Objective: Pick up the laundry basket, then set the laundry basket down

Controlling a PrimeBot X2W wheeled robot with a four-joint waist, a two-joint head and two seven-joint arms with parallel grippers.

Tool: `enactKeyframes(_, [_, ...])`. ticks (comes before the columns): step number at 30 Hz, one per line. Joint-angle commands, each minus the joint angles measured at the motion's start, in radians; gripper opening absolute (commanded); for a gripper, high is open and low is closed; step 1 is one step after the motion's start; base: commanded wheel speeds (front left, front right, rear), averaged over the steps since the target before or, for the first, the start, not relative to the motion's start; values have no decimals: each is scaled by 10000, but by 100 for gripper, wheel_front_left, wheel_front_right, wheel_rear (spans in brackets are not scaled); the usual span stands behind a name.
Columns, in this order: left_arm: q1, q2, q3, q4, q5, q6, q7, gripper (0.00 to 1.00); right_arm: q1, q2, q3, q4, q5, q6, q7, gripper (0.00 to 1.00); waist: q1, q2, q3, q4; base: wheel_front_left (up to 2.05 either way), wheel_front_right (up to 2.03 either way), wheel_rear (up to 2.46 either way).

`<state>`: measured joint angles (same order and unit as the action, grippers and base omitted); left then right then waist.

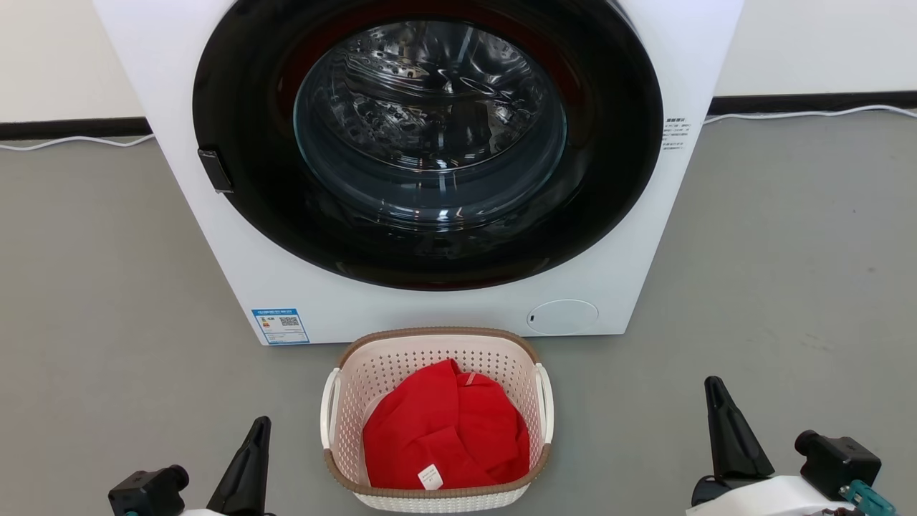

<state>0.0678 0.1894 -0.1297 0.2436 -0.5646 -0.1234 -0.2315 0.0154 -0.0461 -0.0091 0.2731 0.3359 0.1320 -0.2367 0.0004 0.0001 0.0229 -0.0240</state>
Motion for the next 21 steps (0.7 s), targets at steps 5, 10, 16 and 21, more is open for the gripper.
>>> enactKeyframes(5, [-408,18,238,-202,-662,-16,187,0,-356,-80,-54,-236,816,-2,204,0,-4,-1,3,15,0,0,0])
enactKeyframes(10, [-472,-36,326,-190,-1120,-18,326,0,-397,-98,-72,-237,1384,-2,333,0,-4,-1,-6,25,0,0,0])
enactKeyframes(16, [-545,-103,433,-177,-1669,-22,494,0,-444,-117,-98,-240,2062,-3,491,0,-4,-1,-17,37,0,0,0])
enactKeyframes(21, [-594,-149,505,-169,-2033,-24,607,0,-474,-128,-117,-243,2513,-3,597,0,-4,-1,-24,46,0,0,0])
